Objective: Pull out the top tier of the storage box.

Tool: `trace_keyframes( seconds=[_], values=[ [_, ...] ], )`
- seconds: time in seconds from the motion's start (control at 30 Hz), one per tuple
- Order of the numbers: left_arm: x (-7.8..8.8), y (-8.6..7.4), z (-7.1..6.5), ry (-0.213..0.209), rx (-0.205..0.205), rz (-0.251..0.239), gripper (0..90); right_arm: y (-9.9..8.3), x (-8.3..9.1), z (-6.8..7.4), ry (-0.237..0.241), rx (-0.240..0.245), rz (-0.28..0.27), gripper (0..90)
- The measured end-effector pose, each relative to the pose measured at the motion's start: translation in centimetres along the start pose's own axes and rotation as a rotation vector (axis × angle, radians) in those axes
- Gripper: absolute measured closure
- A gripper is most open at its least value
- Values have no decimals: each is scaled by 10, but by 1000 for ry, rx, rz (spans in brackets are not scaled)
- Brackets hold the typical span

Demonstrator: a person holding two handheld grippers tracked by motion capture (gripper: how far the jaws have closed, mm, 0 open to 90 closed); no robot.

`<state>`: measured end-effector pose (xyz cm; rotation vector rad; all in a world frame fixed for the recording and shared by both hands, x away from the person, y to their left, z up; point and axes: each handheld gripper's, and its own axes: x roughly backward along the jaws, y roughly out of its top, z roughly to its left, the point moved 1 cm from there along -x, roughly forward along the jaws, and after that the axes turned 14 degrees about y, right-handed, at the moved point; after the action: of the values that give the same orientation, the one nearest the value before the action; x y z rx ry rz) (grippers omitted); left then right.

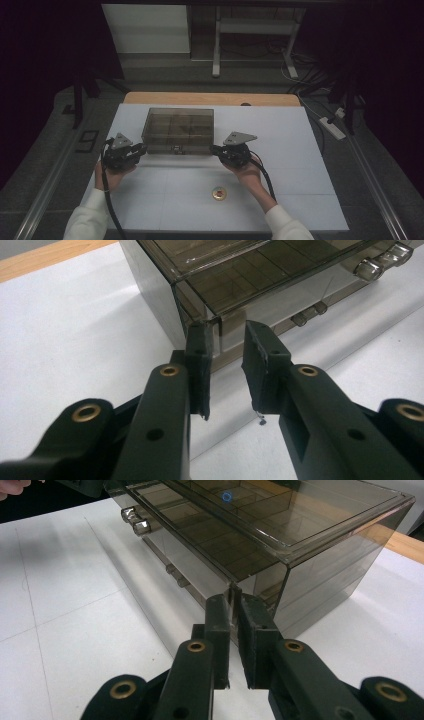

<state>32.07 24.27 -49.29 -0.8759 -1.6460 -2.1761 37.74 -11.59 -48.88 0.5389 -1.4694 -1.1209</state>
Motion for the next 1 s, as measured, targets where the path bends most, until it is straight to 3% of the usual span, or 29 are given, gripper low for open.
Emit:
trace_keyframes(
  seconds=[0.23,1.0],
  values=[
    [2,-1,0,-12,19,2,726,0,1,1,2,-3,0,823],
    [7,-5,-4,-5,-5,0,737,-1,4,5,1,2,-5,823]
  ],
)
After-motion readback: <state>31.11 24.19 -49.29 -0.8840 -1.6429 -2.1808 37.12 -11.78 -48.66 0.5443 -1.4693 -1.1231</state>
